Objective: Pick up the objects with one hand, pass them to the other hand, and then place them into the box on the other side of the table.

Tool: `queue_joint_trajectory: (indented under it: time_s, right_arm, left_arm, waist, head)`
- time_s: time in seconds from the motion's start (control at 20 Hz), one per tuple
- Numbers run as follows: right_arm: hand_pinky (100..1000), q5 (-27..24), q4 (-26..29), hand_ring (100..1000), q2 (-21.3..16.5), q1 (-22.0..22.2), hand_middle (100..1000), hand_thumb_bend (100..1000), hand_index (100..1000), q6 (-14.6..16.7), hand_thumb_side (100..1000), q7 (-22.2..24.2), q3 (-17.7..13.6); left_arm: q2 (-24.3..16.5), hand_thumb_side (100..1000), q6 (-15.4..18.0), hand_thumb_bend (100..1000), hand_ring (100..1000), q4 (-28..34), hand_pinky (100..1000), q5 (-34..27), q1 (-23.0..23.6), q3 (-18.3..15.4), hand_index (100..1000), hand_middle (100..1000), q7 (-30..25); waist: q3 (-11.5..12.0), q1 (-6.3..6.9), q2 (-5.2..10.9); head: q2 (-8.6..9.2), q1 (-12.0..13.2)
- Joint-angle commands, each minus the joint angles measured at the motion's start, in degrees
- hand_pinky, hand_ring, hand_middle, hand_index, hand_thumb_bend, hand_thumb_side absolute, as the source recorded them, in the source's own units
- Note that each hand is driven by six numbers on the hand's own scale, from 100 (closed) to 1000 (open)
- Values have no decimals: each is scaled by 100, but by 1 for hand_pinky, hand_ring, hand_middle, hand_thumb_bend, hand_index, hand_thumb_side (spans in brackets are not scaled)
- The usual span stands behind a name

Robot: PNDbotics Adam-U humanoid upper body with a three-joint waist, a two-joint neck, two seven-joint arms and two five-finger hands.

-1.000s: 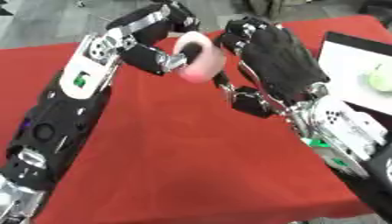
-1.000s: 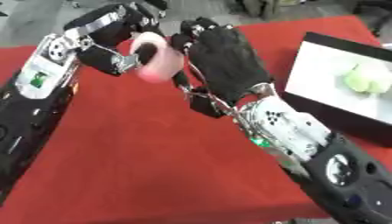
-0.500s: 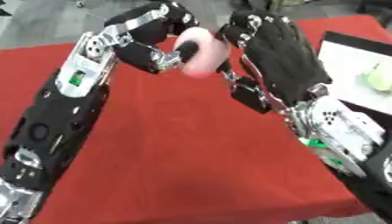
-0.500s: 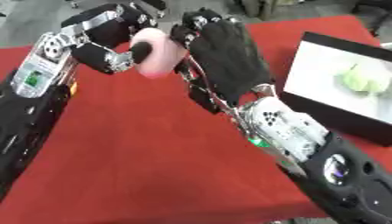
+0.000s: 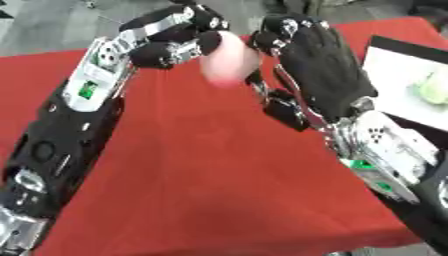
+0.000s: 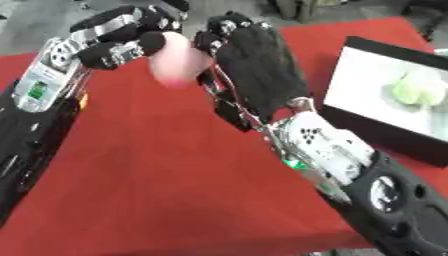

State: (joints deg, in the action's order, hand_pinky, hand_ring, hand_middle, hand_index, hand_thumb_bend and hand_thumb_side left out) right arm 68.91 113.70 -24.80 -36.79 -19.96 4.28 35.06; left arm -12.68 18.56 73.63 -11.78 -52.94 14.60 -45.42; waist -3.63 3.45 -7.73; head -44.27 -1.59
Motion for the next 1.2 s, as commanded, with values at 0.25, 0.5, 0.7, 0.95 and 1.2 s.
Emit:
queue_joint_trajectory:
  time_s: [0.25, 0.5, 0.7, 0.95, 1.2]
  right_arm:
    - [127, -107, 89, 648, -53, -49, 474, 100, 293, -20, 100, -53, -19]
    - [120, -100, 89, 646, -68, -24, 472, 100, 292, -49, 100, -93, -31]
    - [121, -59, 89, 643, -146, 40, 471, 100, 293, -119, 100, -117, -93]
    - [114, -61, 89, 628, -516, 301, 460, 100, 291, -563, 100, -229, -346]
    - [100, -83, 89, 625, -1230, 884, 460, 100, 290, -1595, 100, -261, -872]
  left_arm:
    - [-119, 884, 600, 100, 519, -76, 733, -12, -69, -311, 739, 500, -655]
    - [-145, 893, 593, 100, 532, -227, 738, 156, -40, -503, 753, 517, -655]
    - [-317, 849, 788, 100, 542, -411, 744, 310, -42, -743, 761, 527, -655]
    - [-1139, 791, 1276, 100, 543, -753, 739, 216, 7, -1137, 760, 528, -655]
    - [-2144, 713, 1443, 100, 539, -714, 738, -517, 542, -1722, 750, 521, -647]
  waist:
    - [-12, -33, 89]
    - [-20, -37, 83]
    - [-24, -38, 92]
    - [-4, 2, 119]
    - [91, 74, 142]
  head:
    - [15, 2]
    - [15, -5]
    - [15, -33]
    - [15, -255]
    - [15, -790]
